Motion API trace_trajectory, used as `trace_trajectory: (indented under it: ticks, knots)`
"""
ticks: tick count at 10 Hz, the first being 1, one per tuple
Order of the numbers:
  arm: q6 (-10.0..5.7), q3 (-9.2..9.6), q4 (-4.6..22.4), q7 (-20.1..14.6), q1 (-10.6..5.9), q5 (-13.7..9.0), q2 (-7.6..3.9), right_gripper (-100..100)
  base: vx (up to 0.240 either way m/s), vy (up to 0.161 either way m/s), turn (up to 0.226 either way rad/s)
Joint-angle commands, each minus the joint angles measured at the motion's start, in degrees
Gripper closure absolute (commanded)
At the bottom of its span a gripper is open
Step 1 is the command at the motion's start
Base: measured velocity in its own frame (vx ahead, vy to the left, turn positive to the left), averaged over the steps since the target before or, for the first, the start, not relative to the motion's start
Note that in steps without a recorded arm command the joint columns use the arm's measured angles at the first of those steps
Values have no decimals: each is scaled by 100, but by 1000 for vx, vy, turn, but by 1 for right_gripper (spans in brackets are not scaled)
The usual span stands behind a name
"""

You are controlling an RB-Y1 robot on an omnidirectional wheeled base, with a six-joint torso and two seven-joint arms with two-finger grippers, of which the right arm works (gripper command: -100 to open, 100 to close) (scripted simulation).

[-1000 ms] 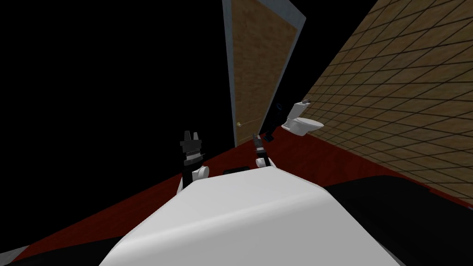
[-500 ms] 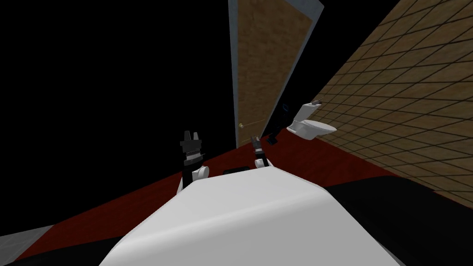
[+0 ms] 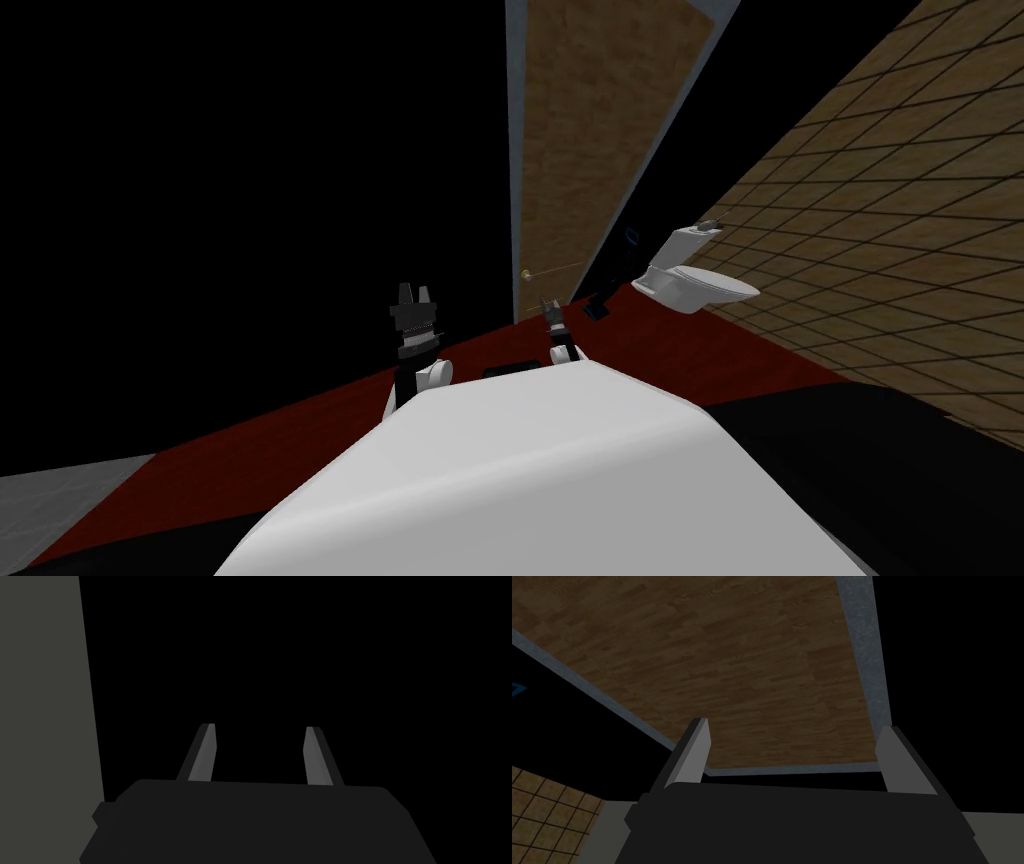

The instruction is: Pull the door open

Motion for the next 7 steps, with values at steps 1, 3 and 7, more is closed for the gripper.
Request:
trace_trajectory:
  ticks: [1, 3, 7]
  knots:
    - [-32, 32, 206, 229, -69, -54, -9, -100, 79, -69, 124]
    - [-64, 75, 441, 491, -143, -116, -15, -100, 85, -54, 104]
    - [-124, 156, 889, 990, -284, -235, -24, -100, 81, -55, 113]
